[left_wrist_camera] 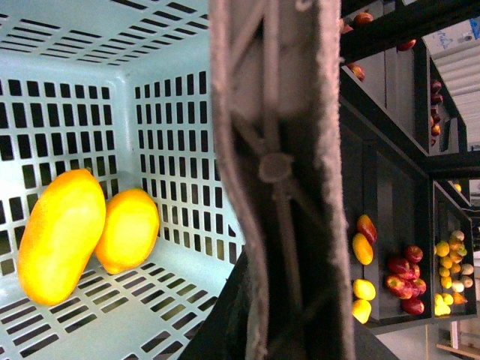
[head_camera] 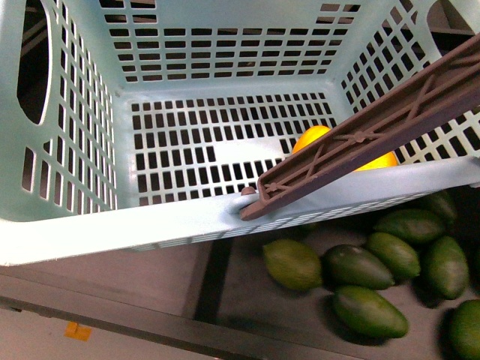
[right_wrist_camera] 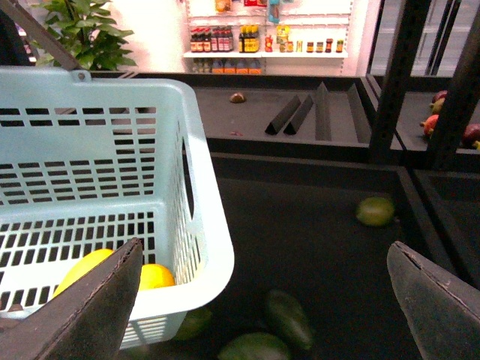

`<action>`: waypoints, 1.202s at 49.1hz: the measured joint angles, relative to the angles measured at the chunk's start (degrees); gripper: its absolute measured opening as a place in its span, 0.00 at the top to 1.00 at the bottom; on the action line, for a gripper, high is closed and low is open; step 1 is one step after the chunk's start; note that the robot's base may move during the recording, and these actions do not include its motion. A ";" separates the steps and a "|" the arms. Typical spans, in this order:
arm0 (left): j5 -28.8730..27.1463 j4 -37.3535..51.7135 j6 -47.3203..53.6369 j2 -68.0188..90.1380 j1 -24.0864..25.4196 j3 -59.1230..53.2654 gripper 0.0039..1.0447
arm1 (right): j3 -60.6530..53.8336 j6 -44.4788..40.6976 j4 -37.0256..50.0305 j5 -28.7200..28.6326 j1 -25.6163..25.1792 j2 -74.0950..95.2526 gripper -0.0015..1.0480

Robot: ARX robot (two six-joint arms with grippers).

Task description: Pick lemon and mango into basket

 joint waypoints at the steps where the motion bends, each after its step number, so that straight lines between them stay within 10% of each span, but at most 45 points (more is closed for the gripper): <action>1: 0.15 -0.02 -0.07 0.00 0.00 0.00 0.96 | 0.00 -0.02 -0.02 0.00 0.00 0.02 0.08; 28: -1.64 0.00 1.22 0.00 0.96 0.00 0.96 | 0.00 -0.02 -0.02 -0.35 -0.09 0.00 0.08; 35: -25.64 3.28 -18.03 3.52 -0.46 0.70 0.96 | 0.00 -0.02 -0.02 -0.15 -0.09 -0.02 0.08; 59: -27.41 3.61 -34.10 27.67 9.55 18.21 0.96 | 0.00 0.00 -0.02 -0.13 -0.09 0.00 0.08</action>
